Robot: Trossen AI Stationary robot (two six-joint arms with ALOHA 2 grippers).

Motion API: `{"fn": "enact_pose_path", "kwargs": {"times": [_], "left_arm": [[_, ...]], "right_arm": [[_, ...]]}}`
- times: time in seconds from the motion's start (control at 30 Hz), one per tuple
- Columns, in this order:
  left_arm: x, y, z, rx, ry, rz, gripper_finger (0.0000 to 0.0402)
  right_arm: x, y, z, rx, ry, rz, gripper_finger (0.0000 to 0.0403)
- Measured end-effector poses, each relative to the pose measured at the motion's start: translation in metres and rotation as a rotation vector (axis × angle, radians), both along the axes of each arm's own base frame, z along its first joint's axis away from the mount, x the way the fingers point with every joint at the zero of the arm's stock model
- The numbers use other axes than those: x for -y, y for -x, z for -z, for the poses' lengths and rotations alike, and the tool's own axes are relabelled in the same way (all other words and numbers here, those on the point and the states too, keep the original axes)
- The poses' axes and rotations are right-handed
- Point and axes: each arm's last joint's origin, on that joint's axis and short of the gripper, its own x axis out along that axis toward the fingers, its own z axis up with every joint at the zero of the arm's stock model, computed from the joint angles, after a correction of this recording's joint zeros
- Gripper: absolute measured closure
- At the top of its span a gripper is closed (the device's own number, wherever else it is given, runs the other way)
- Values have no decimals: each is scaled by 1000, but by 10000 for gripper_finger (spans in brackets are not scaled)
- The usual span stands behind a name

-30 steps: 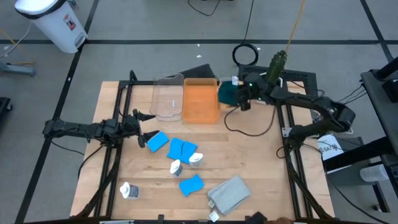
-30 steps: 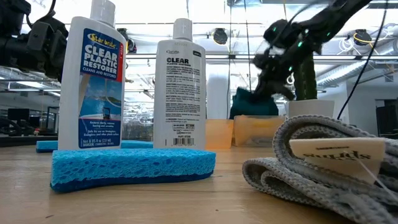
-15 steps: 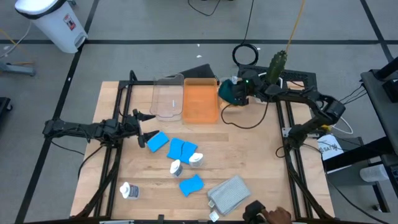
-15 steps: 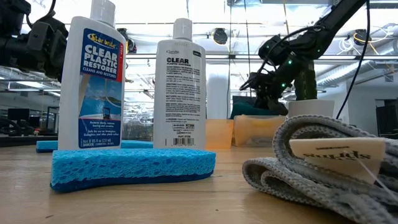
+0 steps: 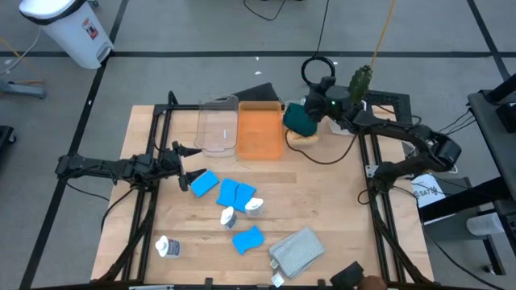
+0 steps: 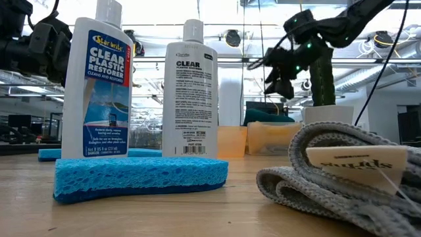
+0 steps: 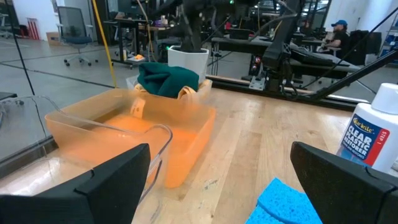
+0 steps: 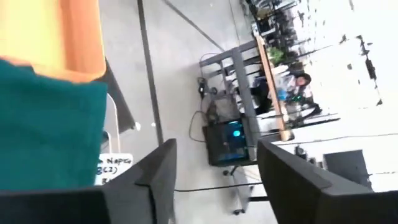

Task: Pick & Place Kitchen Items
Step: Put the blue microfiber cloth into the white bin

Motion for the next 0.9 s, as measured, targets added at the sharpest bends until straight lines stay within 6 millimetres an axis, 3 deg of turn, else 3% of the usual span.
{"fn": "enact_pose_path", "kwargs": {"times": [0.13, 0.23, 0.5, 0.63, 0.9], "left_arm": [[0, 0, 0, 0, 0, 1, 7], [0, 0, 0, 0, 0, 0, 7], [0, 0, 0, 0, 0, 1, 7], [0, 0, 0, 0, 0, 1, 7], [0, 0, 0, 0, 0, 0, 7]], "right_arm": [[-11, 6, -5, 142, -164, 6, 205], [-19, 10, 2, 168, -373, -59, 230], [-18, 2, -3, 223, -626, -81, 388], [-11, -3, 11, 193, -672, -72, 391], [10, -15, 57, 97, -771, -2, 402]]}}
